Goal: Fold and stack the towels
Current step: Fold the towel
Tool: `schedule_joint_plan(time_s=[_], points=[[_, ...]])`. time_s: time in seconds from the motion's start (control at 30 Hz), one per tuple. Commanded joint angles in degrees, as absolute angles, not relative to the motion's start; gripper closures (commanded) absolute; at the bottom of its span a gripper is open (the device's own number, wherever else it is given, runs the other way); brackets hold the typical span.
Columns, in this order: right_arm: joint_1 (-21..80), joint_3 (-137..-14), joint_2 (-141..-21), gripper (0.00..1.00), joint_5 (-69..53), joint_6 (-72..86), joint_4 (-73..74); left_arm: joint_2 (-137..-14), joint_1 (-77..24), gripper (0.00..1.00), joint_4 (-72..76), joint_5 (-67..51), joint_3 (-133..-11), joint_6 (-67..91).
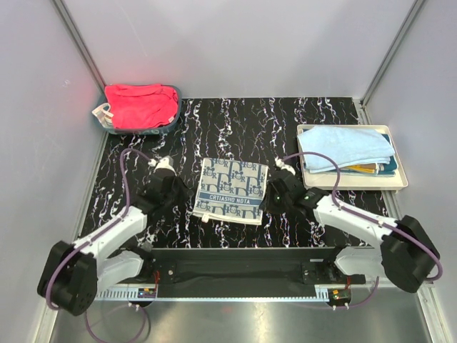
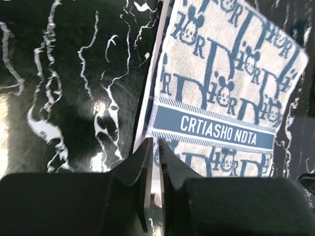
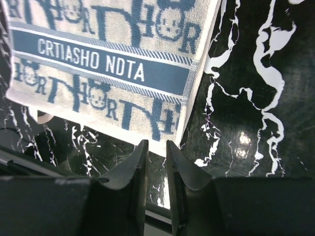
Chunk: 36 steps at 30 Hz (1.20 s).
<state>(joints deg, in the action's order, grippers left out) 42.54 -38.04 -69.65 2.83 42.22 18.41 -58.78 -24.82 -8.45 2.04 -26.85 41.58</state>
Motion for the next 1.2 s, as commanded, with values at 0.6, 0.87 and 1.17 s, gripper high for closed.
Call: schedule_joint_plan(time_s=[0.6,0.87,1.17], points=[[45.44,-30.76,-76.82,0.76,3.07,46.05,14.14,-69.35,-30.05,0.9,1.06,-1.76,-18.28,46.92],[45.53,-30.32,-67.06,0.73,4.4,47.46,22.67,-60.75,-33.93,0.89,-6.05,1.48,-15.55,51.07],[44.65,-45.75,-68.99,0.66,12.38,40.54,30.23,-55.45,-33.66,0.81,-17.84,11.15,-31.54,45.62]])
